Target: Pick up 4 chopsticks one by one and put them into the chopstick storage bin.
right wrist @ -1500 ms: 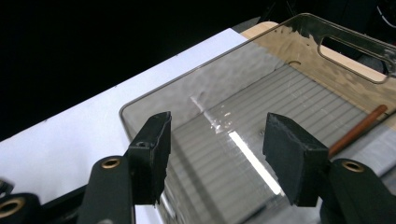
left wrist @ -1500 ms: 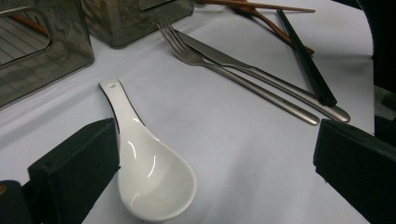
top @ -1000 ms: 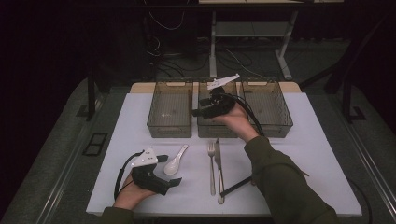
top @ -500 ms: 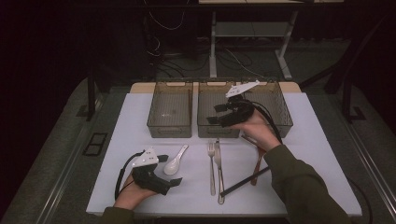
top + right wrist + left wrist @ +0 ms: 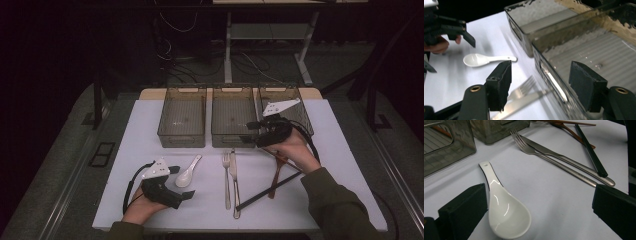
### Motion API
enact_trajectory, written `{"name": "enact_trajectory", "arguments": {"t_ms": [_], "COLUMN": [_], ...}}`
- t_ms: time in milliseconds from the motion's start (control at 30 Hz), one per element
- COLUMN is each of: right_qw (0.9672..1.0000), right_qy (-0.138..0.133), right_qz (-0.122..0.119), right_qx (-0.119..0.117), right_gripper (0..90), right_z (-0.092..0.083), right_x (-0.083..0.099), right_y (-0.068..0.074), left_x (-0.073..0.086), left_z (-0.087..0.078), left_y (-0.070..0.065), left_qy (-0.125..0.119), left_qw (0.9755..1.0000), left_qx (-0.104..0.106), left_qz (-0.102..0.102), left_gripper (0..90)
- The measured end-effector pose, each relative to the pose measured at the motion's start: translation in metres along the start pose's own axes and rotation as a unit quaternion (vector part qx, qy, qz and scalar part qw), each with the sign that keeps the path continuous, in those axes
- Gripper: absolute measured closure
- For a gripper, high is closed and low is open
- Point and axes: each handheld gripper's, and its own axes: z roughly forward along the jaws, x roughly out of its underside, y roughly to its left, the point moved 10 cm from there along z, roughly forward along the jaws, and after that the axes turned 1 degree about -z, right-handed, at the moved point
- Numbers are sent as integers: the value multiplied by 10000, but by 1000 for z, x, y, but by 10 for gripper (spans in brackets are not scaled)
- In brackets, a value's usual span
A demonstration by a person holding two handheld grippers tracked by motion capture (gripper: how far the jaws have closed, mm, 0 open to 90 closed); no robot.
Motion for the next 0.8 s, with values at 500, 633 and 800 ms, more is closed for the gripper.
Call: {"name": "enact_trajectory", "arguments": {"t_ms": [500,633,800], "right_qw": [9994,9991,9985], "right_qy": [84,109,195], "right_qz": [165,174,245], "right_qx": [296,362,454], "right_gripper": [363,369,386], "right_z": [-42,-52,-64], "right_x": [44,52,68], "right_y": [-12,-14,-18], "left_x": [0,0,0], "left_z": [-1,-1,-1], "left_y": [0,0,0], "left_qy": [12,14,22], "left_qw": [10000,10000,10000], "left_qx": [-14,-14,-15], "left_qz": [16,21,17], "left_gripper": [0,0,0]}}
